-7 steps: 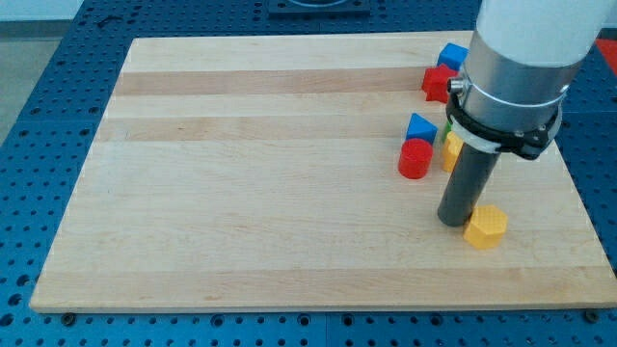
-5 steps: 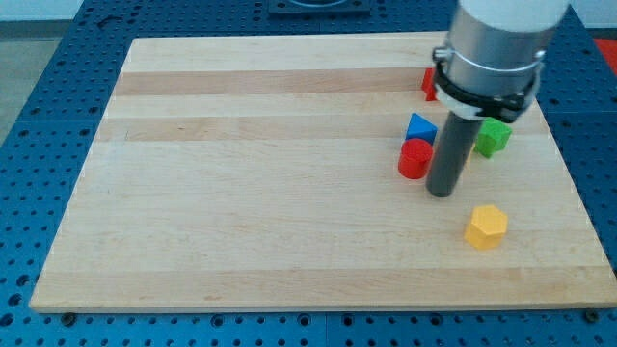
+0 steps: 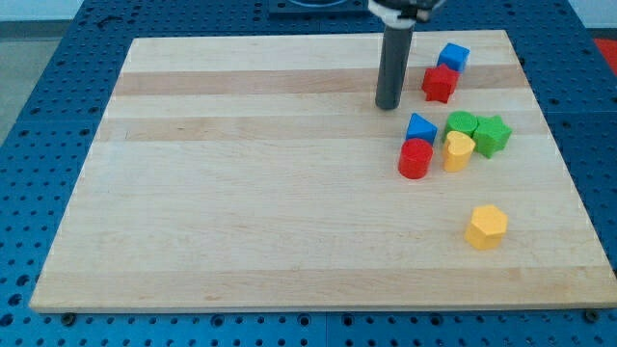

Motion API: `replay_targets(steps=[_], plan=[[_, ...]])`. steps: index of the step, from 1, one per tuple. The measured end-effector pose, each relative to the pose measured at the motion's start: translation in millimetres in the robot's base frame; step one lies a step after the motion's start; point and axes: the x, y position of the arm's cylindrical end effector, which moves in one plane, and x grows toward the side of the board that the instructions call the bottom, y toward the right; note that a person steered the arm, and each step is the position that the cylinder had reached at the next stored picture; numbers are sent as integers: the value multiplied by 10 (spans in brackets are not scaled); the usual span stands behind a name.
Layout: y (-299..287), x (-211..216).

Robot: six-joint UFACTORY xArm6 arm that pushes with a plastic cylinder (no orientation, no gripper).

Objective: Move your arm towards the red star a bit down

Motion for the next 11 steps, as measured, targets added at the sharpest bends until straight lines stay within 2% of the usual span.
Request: replay_targets(steps=[1,3,5,7,9,11], plan=[[163,-467],[797,-939],[785,-350],[453,152],[454,829],[454,1257]])
